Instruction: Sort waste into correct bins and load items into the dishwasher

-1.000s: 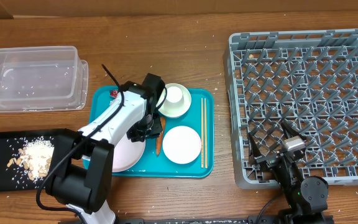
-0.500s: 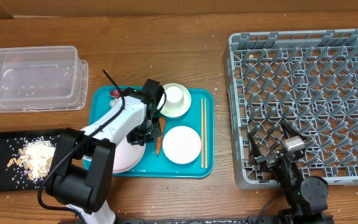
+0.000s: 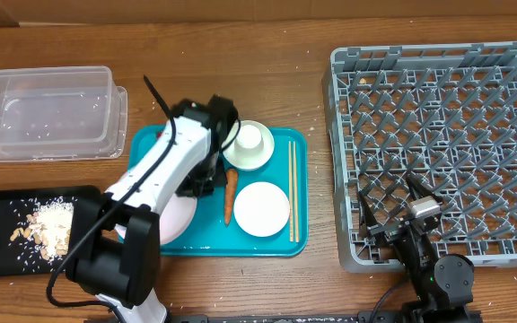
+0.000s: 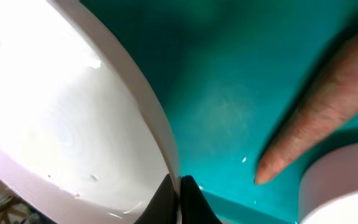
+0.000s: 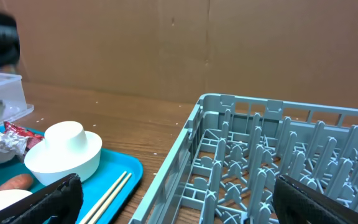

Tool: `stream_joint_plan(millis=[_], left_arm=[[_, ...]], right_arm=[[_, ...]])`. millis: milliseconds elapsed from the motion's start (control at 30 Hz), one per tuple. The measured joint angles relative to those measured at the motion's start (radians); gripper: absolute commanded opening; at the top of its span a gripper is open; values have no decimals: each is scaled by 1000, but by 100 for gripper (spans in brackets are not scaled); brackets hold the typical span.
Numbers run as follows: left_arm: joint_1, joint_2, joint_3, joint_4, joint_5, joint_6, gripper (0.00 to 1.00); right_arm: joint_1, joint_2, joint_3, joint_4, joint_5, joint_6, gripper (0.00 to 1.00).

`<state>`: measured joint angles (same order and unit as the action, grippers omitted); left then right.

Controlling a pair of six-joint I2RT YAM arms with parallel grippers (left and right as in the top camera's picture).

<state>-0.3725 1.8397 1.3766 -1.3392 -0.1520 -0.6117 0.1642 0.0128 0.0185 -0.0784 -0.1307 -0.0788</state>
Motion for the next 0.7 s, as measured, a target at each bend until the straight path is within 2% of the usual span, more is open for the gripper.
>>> stream_joint_plan(millis=[333,533,700], left_arm=[[88,1,325,-240,-60,-6,4],[228,1,443,-269,-62,17,4],[421,-1,515,-216,-12,54,4]], right_arm=[[0,0,0,0,0,0,100],[0,0,0,0,0,0,100],[0,0,0,0,0,0,100]])
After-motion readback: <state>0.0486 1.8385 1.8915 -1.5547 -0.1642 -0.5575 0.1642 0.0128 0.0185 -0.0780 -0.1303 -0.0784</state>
